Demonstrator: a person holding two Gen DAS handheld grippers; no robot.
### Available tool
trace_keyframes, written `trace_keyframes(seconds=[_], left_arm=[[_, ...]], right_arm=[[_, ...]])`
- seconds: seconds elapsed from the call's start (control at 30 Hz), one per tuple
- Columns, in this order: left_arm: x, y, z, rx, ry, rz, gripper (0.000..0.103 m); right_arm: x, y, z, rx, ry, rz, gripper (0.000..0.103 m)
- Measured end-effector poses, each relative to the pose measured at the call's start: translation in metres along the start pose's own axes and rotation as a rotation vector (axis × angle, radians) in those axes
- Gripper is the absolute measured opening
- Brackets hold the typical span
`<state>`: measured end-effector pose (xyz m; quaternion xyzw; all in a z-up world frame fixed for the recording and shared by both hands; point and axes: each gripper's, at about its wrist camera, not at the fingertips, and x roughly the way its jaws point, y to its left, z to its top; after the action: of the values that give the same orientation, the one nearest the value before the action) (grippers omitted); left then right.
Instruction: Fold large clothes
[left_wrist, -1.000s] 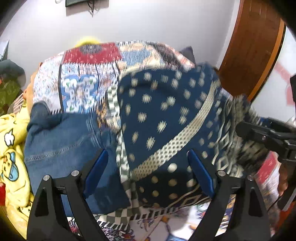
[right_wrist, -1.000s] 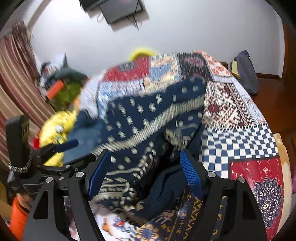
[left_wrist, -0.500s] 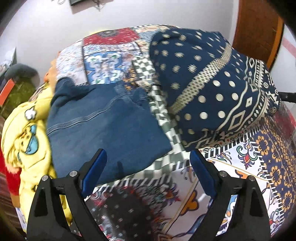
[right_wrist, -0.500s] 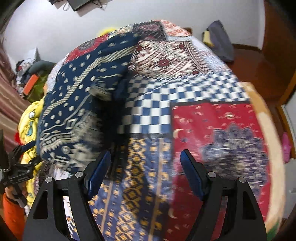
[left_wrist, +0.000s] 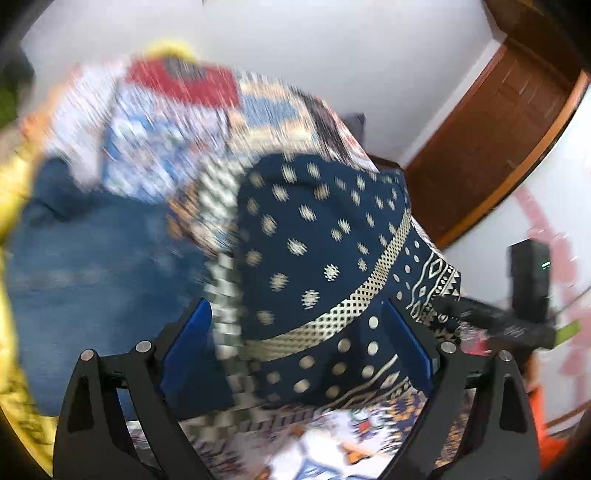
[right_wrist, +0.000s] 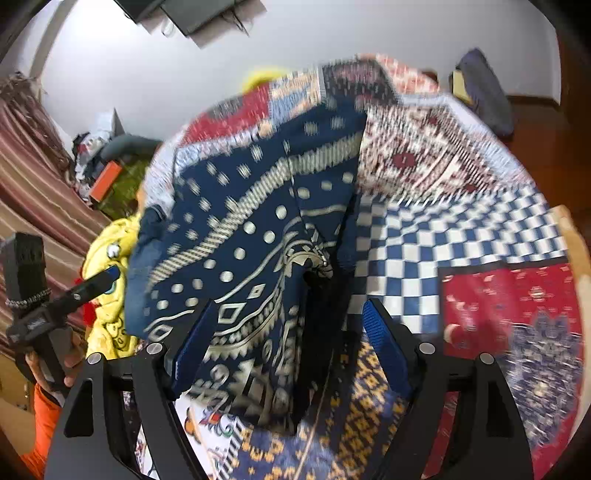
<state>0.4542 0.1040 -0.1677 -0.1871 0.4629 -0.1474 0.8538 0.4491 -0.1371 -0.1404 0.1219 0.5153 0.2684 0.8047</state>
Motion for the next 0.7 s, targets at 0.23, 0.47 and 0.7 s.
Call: trace_keyframes(seconds=[0.23,0.47,0.7], left_arm=[[0.069,0.035,0.007,-0.225,0.138,-0.213,0.103],[0.083,0.028,0.007,-0.247,0.121,-0.23,0.1],[0.049,0.01,0.006,-0.177,0.063,-0.202,0.067]], right_arm=[[0.029,-0.008,0.004,0.037,0.056,0.085,0.085],[0.041,0.0,0.013,0.046,0.064,0.187,0.082],[0.036,0.003,0.005,0.125,0.09,0.322,0.036]])
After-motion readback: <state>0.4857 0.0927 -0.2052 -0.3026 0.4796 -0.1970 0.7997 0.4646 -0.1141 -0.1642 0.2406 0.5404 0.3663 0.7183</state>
